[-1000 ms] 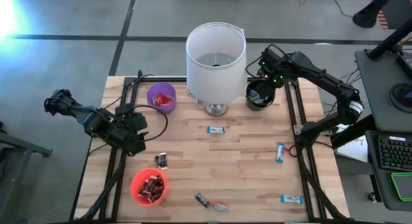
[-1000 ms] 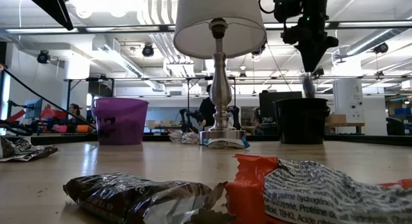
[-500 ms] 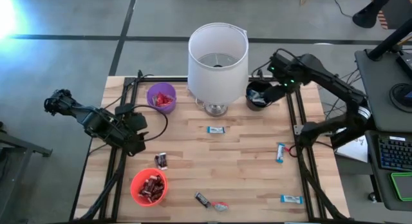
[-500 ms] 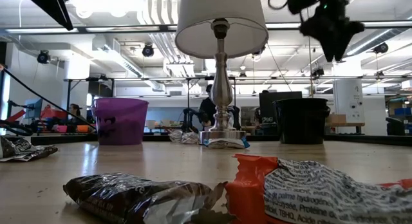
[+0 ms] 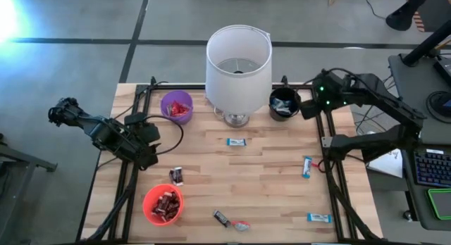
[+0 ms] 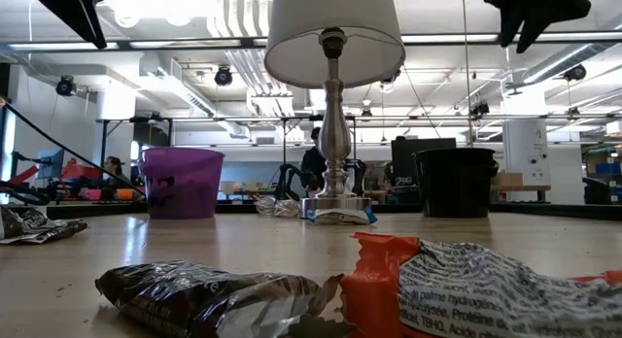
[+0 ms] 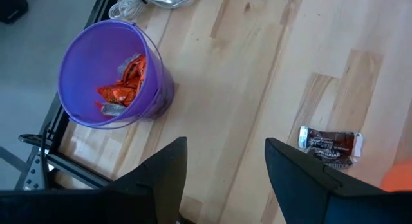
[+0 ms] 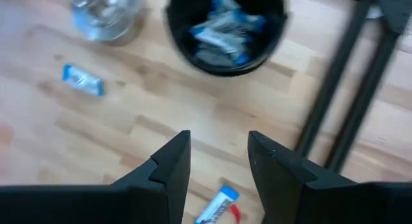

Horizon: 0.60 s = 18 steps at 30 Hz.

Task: Sort candy
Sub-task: Put the orange chocolate into the purple bucket

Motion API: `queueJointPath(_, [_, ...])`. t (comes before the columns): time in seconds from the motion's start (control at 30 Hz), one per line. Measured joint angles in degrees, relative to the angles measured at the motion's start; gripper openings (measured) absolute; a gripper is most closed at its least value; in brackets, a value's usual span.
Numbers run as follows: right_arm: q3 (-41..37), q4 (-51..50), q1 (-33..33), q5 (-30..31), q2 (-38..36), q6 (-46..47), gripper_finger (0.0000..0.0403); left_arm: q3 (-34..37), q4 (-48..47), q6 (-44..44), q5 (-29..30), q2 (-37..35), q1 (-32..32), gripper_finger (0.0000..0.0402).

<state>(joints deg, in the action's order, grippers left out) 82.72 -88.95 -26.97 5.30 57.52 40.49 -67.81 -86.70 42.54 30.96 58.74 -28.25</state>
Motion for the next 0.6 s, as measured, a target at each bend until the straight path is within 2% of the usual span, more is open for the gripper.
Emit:
queueJointPath(0.27, [-1.55,5.39,13.94,-1.05,2.15,3.82,0.0145,0.02,0.0,0.72,-0.63,0.0,-0.04,0.019])
queueJointPath(0.43, [-2.05,7.51,22.62,-0.8,5.88,7.63,0.0159,0.03,0.34,3.9,-5.19,0.0,-0.04,0.019])
queueJointPath(0.6, [-2.25,16.76,30.36,-1.11,10.2,9.07,0.0169,0.07,0.72,6.47,-9.49,0.26,-0.04,0.019])
